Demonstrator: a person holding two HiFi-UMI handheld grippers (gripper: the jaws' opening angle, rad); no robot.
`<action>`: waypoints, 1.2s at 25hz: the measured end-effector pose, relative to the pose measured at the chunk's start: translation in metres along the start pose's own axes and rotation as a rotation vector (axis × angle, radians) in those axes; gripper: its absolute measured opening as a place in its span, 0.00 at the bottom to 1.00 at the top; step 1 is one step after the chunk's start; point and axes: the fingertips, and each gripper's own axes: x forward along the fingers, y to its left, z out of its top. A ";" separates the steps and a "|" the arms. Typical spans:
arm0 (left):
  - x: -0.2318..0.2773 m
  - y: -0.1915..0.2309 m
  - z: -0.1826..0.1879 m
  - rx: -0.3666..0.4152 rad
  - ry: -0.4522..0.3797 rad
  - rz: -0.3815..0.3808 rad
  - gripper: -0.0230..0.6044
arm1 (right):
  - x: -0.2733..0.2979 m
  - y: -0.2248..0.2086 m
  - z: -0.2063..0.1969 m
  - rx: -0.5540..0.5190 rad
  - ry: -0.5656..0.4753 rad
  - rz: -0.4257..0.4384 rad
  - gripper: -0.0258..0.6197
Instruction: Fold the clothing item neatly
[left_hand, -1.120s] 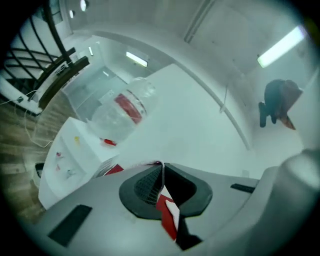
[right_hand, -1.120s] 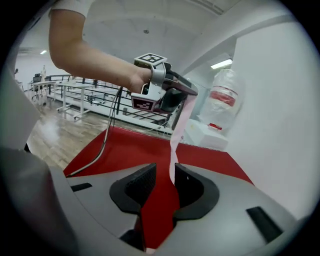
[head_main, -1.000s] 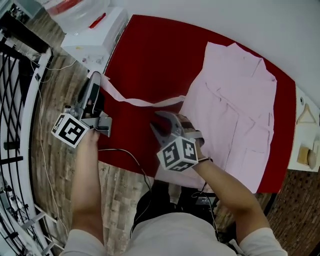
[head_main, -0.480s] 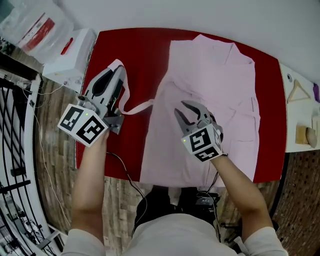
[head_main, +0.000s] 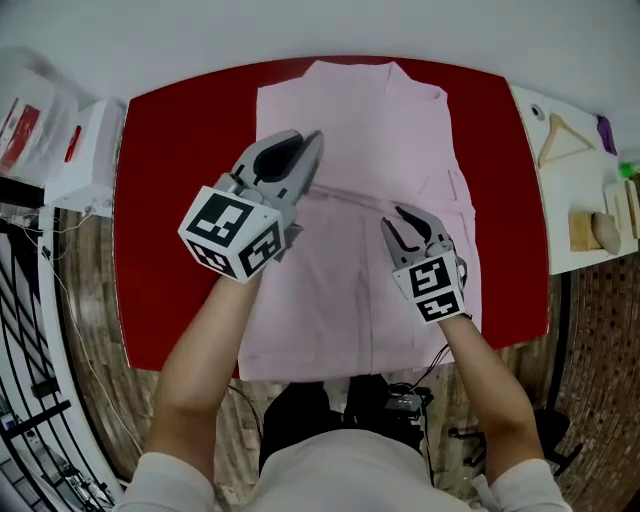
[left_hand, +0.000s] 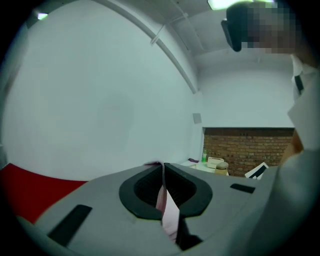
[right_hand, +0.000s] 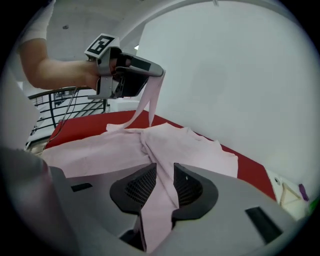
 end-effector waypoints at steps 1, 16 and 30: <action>0.016 -0.012 -0.010 0.011 0.021 -0.013 0.06 | -0.004 -0.008 -0.010 0.011 0.008 -0.011 0.19; 0.095 -0.179 -0.250 0.287 0.634 -0.365 0.06 | -0.032 -0.070 -0.128 0.220 0.131 -0.065 0.19; 0.063 -0.193 -0.268 0.412 0.756 -0.469 0.13 | 0.078 -0.057 -0.052 0.160 0.203 0.175 0.19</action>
